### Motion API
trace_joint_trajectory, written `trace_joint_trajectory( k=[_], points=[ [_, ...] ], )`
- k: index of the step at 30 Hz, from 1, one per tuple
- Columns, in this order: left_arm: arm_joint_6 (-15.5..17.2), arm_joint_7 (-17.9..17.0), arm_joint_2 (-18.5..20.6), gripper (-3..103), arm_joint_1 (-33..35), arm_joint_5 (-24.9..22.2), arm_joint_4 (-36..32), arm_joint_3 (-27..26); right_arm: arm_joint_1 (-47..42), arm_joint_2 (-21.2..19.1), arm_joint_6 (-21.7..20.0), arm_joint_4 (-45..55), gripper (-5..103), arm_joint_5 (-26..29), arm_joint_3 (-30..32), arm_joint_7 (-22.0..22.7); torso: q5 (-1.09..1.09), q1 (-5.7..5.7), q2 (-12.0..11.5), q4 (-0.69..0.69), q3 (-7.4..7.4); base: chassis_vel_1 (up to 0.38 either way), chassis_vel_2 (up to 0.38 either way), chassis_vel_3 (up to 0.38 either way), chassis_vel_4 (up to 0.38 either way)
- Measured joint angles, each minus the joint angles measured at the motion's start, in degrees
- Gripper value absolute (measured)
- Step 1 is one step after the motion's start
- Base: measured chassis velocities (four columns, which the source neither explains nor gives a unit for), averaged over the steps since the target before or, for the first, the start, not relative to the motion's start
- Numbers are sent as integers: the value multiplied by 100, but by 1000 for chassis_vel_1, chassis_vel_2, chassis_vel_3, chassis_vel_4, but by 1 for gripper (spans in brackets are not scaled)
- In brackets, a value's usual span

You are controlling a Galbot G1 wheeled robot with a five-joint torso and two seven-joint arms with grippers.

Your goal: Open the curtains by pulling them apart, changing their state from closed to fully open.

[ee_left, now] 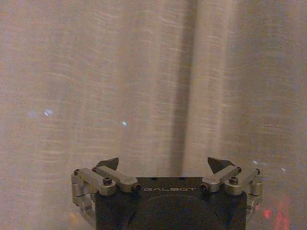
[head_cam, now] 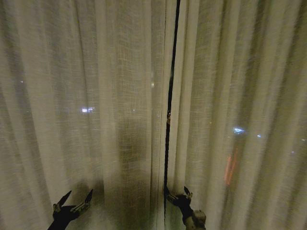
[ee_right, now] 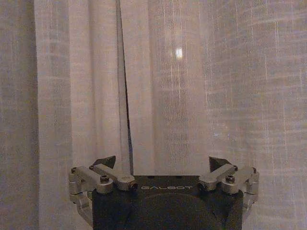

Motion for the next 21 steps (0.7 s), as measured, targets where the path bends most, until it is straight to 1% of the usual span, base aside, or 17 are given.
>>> trace_joint_trajectory(
  k=[2,4,5,7,9,10,12,13,15,16,19,20,21],
  points=[
    [49,-16,2,100,11,-33,-35,4,20,0,-7,0,100,12,-2,0,0,0,0,0,0,0,0,0,0],
    [304,-151,-12,100,73,-218,-200,32,90,0,-39,1,100,66,-30,2,1,0,0,-1,0,0,0,0,0],
    [304,-151,-12,100,73,-218,-200,32,90,0,-39,1,100,66,-30,2,1,0,0,-1,0,0,0,0,0],
    [489,-248,-83,100,164,-314,-305,53,155,0,-49,-1,100,75,-48,5,0,0,0,0,0,0,0,0,0],
    [517,-275,-116,100,204,-326,-327,69,168,0,-52,-1,100,75,-50,7,0,0,0,0,0,0,0,0,0],
    [542,-289,-160,100,269,-342,-347,102,172,0,-56,2,102,71,-52,10,0,0,0,1,0,0,0,0,0],
    [592,-300,-205,100,331,-353,-364,170,150,0,-58,43,93,60,-41,10,0,0,0,-1,0,0,0,0,0],
    [592,-300,-205,100,331,-353,-364,170,150,0,-58,43,93,60,-41,10,0,0,0,-1,0,0,0,0,0],
    [649,-307,-260,100,391,-361,-406,235,118,0,-58,88,83,52,-2,11,1,0,0,-1,0,0,0,0,0],
    [649,-307,-260,100,391,-361,-406,235,118,0,-58,88,83,52,-2,11,1,0,0,-1,0,0,0,0,0],
    [684,-326,-377,100,537,-269,-383,323,68,0,-58,176,66,58,58,11,1,0,0,-1,0,0,0,0,0],
    [684,-326,-377,100,537,-269,-383,323,68,0,-58,176,66,58,58,11,1,0,0,-1,0,0,0,0,0],
    [676,-334,-441,100,624,-163,-323,377,46,0,-58,213,61,64,81,11,0,0,0,-1,0,0,0,0,0]
  ],
)
